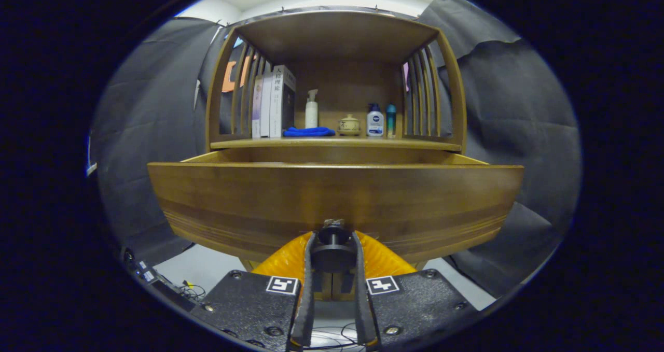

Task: Pull open the drawer, take out the items inside it, and place them on the countertop above the cabinet.

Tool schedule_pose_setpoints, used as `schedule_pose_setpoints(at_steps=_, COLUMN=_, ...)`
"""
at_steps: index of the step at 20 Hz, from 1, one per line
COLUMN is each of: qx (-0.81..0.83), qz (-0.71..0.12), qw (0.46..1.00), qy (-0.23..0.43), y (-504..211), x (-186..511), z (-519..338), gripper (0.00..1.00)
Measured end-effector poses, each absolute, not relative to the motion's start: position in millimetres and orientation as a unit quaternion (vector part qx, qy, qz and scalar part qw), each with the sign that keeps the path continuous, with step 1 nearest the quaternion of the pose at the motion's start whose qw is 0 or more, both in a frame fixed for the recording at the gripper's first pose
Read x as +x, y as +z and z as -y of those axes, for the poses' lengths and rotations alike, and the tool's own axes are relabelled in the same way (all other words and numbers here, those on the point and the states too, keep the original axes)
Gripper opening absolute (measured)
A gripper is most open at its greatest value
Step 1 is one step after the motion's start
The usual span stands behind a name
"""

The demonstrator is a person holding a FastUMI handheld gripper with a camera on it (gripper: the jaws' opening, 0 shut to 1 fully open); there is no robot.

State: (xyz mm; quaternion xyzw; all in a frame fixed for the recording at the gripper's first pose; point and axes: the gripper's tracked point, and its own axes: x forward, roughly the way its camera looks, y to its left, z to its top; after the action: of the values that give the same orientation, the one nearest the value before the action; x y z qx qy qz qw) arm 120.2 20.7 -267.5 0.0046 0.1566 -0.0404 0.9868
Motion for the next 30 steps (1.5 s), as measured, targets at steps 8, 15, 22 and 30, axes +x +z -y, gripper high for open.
schedule_pose_setpoints(at_steps=8, qx=0.006, qz=-0.178, qw=0.984, qy=-0.026, y=-268.3, x=96.6, z=-22.1, gripper=0.35)
schedule_pose_setpoints(at_steps=15, qx=0.024, qz=-0.247, qw=0.968, qy=0.016, y=-266.9, x=79.1, z=-32.7, gripper=0.69)
schedule_pose_setpoints(at_steps=22, qx=0.036, qz=-0.268, qw=0.959, qy=0.080, y=-196.0, x=68.8, z=-52.2, gripper=0.99)
schedule_pose_setpoints(at_steps=30, qx=0.076, qz=-0.353, qw=0.929, qy=0.082, y=-156.3, x=135.9, z=-35.1, gripper=0.97)
